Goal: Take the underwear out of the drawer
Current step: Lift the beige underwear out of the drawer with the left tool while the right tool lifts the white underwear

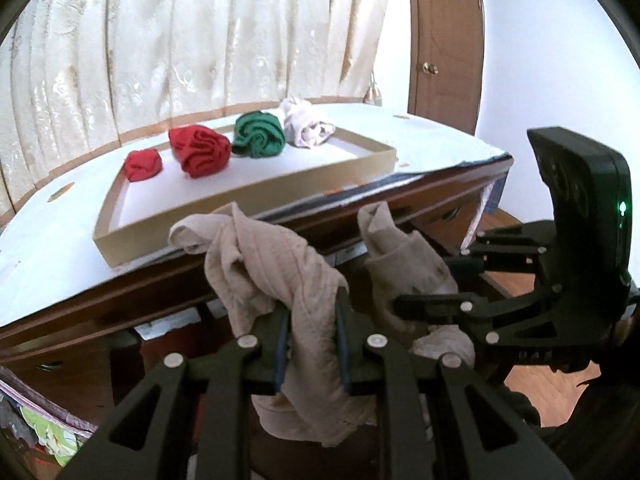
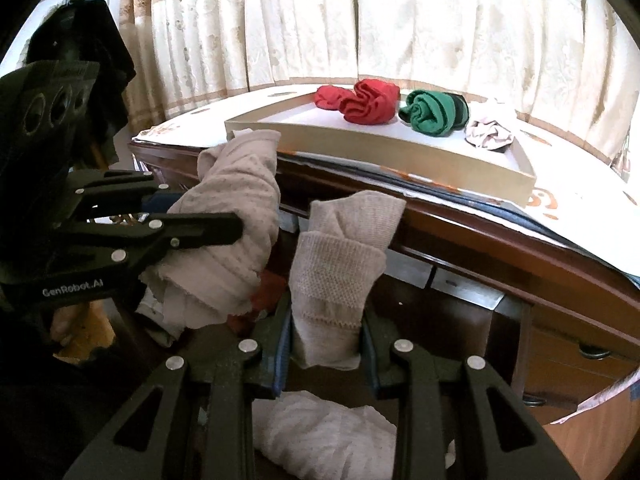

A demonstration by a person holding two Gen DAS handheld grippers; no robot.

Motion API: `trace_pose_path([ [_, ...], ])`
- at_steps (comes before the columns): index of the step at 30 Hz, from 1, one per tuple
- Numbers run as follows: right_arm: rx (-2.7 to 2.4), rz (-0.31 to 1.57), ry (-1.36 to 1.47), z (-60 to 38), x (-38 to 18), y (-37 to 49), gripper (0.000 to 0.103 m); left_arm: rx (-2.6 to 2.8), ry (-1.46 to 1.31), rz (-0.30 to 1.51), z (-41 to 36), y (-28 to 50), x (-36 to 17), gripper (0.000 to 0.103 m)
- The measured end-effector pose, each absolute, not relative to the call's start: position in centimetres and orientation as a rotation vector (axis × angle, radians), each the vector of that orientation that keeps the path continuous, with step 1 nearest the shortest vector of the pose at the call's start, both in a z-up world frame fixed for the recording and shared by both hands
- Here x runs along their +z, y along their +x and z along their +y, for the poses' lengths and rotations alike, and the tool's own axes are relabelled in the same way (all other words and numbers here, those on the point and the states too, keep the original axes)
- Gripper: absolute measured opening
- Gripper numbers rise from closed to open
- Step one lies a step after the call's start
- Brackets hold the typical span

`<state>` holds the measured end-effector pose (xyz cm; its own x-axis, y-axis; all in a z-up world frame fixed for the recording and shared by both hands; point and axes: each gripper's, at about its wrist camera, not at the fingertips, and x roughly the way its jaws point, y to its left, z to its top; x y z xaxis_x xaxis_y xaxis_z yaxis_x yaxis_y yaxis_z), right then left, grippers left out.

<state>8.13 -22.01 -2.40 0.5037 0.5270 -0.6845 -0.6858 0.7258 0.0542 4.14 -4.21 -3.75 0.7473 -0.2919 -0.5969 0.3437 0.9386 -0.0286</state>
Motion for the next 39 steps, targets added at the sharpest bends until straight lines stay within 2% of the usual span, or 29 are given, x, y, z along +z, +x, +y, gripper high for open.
trace_pose_path([
  [18, 0.75, 0.63, -0.206, -21.6, 1.3, 7.6, 0.032, -0.311, 0.085, 0.497, -3.4, 4.0, 1.0, 0.017],
  [39, 0.727, 0.569, -0.23, -21.5, 3.9, 9.4, 0.032, -0.302, 0.099, 0.423, -3.3, 6.8, 4.4, 0.017],
])
